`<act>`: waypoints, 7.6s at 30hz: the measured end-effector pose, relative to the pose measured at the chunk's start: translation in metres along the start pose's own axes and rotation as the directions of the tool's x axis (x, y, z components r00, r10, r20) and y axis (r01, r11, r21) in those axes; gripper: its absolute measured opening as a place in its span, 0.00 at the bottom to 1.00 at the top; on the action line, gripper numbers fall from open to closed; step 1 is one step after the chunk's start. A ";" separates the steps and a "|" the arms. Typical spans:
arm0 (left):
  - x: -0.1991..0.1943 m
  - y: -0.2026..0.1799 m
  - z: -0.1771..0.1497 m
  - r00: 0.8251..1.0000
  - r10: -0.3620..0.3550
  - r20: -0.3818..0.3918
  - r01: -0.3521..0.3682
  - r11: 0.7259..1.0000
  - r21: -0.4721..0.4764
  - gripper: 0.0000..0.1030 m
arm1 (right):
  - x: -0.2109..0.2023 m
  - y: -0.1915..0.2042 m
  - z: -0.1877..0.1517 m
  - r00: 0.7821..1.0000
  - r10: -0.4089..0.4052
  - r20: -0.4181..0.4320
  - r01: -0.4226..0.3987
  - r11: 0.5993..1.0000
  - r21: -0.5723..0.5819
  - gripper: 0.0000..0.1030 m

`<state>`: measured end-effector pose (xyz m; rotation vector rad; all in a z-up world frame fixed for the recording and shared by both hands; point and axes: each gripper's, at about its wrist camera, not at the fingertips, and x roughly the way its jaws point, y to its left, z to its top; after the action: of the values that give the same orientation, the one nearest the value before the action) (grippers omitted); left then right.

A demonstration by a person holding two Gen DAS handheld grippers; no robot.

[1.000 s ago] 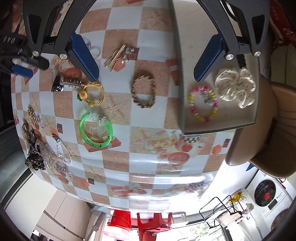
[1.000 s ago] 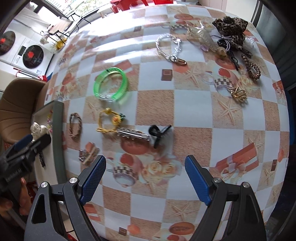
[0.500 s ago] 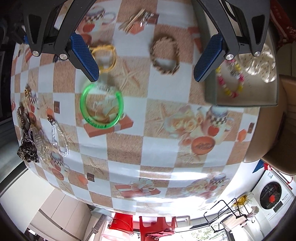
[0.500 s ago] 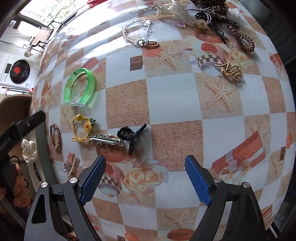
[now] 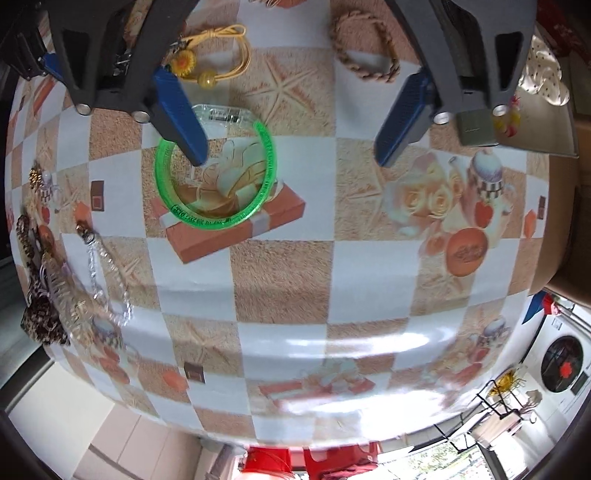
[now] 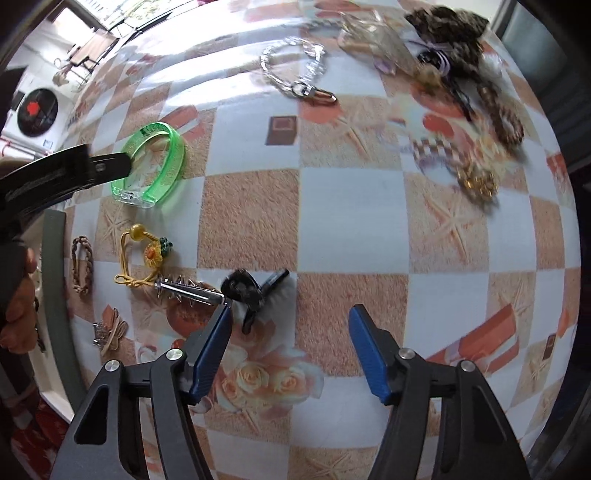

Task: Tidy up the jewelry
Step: 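Grasp the green bangle with the left gripper while the right grasps the black claw clip, then carry the green bangle and black claw clip over the white tray with both grippers, then open the right gripper to drop the claw clip while the left releases the bangle, then move both grippers back over the jewelry on the table, then grasp the braided brown bracelet with the left gripper while the right grasps the silver spiky hair pin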

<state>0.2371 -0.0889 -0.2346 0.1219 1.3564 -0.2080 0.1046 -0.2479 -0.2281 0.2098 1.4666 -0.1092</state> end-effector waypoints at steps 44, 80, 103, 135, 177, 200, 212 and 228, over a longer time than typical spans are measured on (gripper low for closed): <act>-0.076 0.002 -0.074 0.989 -0.113 0.094 0.113 0.994 0.007 0.09 | -0.060 -0.013 -0.017 0.989 0.119 0.093 -0.125 0.991 0.057 0.06; -0.121 0.229 -0.255 0.996 -0.004 0.088 0.042 0.899 -0.436 0.09 | -0.064 0.261 -0.043 0.971 0.239 -0.025 -0.229 0.885 -0.406 0.06; -0.070 0.266 -0.290 0.999 0.033 0.000 -0.028 0.850 -0.526 0.09 | 0.024 0.373 -0.050 0.961 0.182 -0.207 -0.266 0.808 -0.525 0.06; -0.090 0.249 -0.279 0.995 0.099 -0.003 -0.088 0.876 -0.473 0.09 | 0.002 0.352 -0.040 0.956 0.220 -0.193 -0.288 0.826 -0.485 0.56; -0.135 0.113 -0.203 0.998 -0.023 0.066 0.030 0.993 -0.115 0.98 | -0.066 0.077 -0.050 0.971 0.233 -0.060 -0.234 0.972 -0.005 0.79; -0.124 0.055 -0.151 0.989 -0.074 0.130 0.080 0.996 -0.045 1.00 | -0.039 0.034 -0.024 0.993 0.111 -0.050 -0.118 0.976 -0.183 0.87; -0.096 0.035 -0.115 0.986 -0.103 0.130 0.110 0.993 -0.044 1.00 | -0.018 0.054 -0.002 0.997 0.080 -0.002 -0.069 0.844 -0.532 0.74; -0.044 0.031 -0.086 0.997 -0.044 0.059 0.050 0.995 -0.091 0.91 | 0.011 0.080 0.007 0.997 0.070 0.028 -0.027 0.685 -0.728 0.62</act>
<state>0.1527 -0.0371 -0.2111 0.0066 1.3105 -0.1868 0.1286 -0.1706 -0.2329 -0.4127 1.3423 0.5182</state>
